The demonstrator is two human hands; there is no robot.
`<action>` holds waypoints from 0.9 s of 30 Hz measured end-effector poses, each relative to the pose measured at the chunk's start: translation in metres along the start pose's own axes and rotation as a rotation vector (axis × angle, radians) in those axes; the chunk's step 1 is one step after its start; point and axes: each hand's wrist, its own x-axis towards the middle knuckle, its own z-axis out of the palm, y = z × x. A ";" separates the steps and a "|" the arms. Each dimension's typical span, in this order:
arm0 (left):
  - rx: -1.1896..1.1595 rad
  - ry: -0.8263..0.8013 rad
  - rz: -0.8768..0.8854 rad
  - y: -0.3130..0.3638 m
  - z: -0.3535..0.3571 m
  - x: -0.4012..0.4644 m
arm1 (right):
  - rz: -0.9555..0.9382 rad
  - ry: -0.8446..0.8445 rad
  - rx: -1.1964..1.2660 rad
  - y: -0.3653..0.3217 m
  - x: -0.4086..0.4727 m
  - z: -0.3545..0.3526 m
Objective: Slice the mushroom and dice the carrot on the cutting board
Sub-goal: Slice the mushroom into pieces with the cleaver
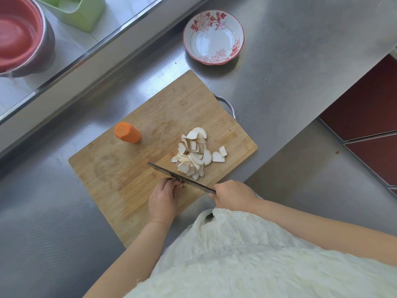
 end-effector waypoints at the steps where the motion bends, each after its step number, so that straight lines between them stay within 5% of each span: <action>1: 0.003 -0.001 -0.007 -0.001 0.001 0.000 | -0.004 0.004 -0.004 0.000 0.000 0.000; 27: -0.015 -0.001 0.011 -0.004 0.002 -0.002 | 0.055 0.001 0.093 0.002 0.011 0.007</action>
